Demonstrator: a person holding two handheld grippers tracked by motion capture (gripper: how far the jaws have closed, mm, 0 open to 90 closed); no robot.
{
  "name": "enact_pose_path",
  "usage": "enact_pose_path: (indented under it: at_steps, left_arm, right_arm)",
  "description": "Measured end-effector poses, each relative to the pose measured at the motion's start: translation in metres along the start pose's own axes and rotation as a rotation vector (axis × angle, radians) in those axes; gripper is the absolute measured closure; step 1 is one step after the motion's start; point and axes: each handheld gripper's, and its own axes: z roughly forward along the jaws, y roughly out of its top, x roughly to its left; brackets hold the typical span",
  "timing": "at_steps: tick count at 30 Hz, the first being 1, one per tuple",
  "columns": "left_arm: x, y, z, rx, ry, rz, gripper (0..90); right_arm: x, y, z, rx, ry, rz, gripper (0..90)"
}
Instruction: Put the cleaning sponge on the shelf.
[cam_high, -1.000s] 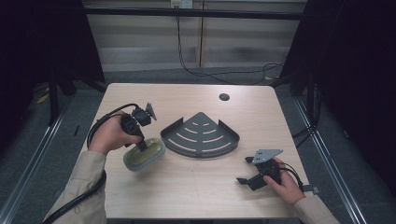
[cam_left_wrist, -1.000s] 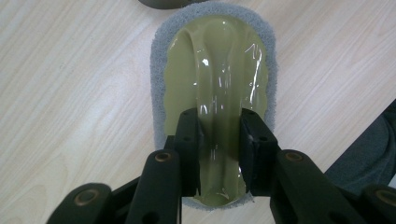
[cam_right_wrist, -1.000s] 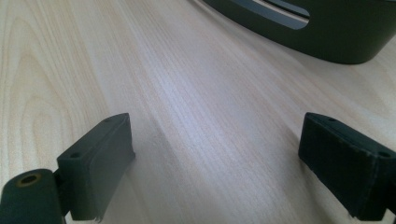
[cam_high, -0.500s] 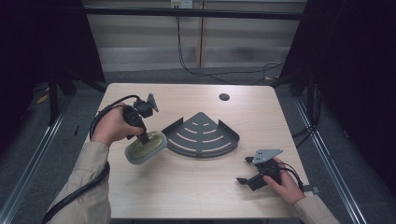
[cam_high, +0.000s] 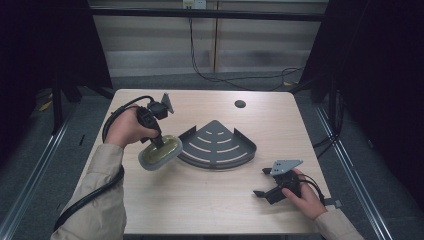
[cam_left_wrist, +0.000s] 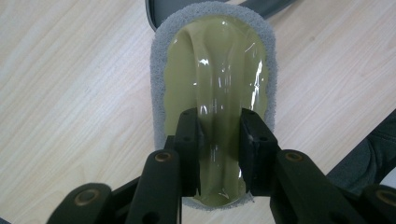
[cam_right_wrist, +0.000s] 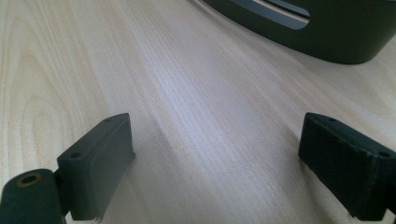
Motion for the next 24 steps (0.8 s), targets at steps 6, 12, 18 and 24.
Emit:
enact_pose_path:
  at_steps: [6,12,18,24]
  left_arm:
    - [-0.001,0.011,-0.001,-0.004,0.003,0.009,71.4]
    - [-0.004,0.023,-0.002,-0.002,0.009,0.013,71.3]
    - [-0.006,0.033,-0.001,0.005,0.013,0.023,71.4]
    - [-0.009,0.042,0.000,-0.007,0.021,0.015,71.3]
  right_arm:
    - [0.000,0.000,0.000,0.000,0.000,0.000,9.6]
    - [0.000,0.000,0.000,0.001,-0.001,0.001,9.6]
    - [0.000,0.000,0.000,0.001,-0.001,0.001,9.6]
    - [0.000,0.000,0.000,0.001,-0.001,0.001,9.6]
